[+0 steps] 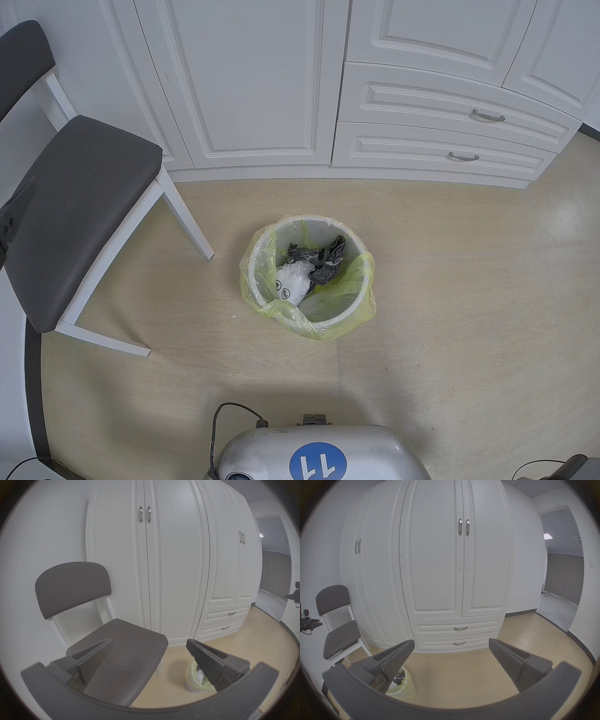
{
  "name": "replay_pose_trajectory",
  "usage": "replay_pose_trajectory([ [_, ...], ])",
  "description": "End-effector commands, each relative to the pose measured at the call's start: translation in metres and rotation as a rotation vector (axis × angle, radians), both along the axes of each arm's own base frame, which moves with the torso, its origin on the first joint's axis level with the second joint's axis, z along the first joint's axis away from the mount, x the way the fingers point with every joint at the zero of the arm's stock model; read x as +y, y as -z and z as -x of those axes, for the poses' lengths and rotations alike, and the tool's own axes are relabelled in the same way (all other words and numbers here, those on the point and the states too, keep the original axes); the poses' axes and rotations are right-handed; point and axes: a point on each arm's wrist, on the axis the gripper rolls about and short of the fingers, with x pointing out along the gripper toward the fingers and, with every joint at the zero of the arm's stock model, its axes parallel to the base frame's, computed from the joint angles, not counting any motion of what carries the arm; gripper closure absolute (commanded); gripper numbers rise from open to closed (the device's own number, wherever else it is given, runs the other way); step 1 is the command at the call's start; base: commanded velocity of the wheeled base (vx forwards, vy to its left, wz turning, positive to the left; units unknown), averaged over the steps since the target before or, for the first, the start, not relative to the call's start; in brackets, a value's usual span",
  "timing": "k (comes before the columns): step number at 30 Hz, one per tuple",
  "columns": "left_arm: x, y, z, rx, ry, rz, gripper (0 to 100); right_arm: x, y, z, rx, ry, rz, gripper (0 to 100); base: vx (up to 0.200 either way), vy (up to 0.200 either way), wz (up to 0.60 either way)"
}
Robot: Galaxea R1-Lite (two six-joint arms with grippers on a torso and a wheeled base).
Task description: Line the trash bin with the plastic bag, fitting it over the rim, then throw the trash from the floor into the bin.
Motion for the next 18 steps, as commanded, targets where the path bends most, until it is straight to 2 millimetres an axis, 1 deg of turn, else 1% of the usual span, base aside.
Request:
replay_pose_trajectory([
  [1,0.007,-0.059,0.095,-0.133,0.036,0.016,0,-0.008,-0.037,0.113,-0.243,0.09,-0.027,0,0.0,0.0,0.0],
  [3,0.008,-0.067,0.105,-0.116,0.037,0.014,0,-0.007,-0.034,0.129,-0.287,0.12,-0.028,0,0.0,0.0,0.0],
  [5,0.009,-0.071,0.112,-0.116,0.028,0.016,0,-0.007,-0.033,0.14,-0.313,0.122,-0.03,0,0.0,0.0,0.0],
  [6,0.009,-0.071,0.112,-0.116,0.028,0.016,0,-0.007,-0.033,0.14,-0.313,0.122,-0.03,0,0.0,0.0,0.0],
  [7,0.01,-0.072,0.124,-0.135,0.025,0.017,0,-0.008,-0.029,0.153,-0.318,0.12,-0.032,0,0.0,0.0,0.0],
  [8,0.01,-0.071,0.126,-0.137,0.023,0.016,0,-0.008,-0.027,0.157,-0.314,0.119,-0.032,0,0.0,0.0,0.0],
  [10,0.011,-0.067,0.137,-0.131,0.003,0.013,0,-0.009,-0.018,0.173,-0.305,0.111,-0.033,0,0.0,0.0,0.0],
  [11,0.011,-0.065,0.14,-0.126,-0.002,0.012,0,-0.009,-0.014,0.177,-0.302,0.111,-0.032,0,0.0,0.0,0.0],
  [12,0.012,-0.06,0.149,-0.112,-0.015,0.014,0,-0.009,-0.006,0.189,-0.306,0.11,-0.03,0,0.0,0.0,0.0],
  [14,0.013,-0.056,0.161,-0.107,-0.024,0.017,0,-0.009,0.004,0.201,-0.312,0.113,-0.031,0,0.0,0.0,0.0],
  [15,0.013,-0.056,0.161,-0.107,-0.024,0.017,0,-0.009,0.004,0.201,-0.312,0.113,-0.031,0,0.0,0.0,0.0],
  [16,0.014,-0.055,0.172,-0.113,-0.019,0.02,0,-0.009,0.016,0.212,-0.315,0.114,-0.032,0,0.0,0.0,0.0],
  [18,0.015,-0.056,0.18,-0.127,-0.017,0.021,0,-0.01,0.026,0.221,-0.317,0.11,-0.033,0,0.0,0.0,0.0],
])
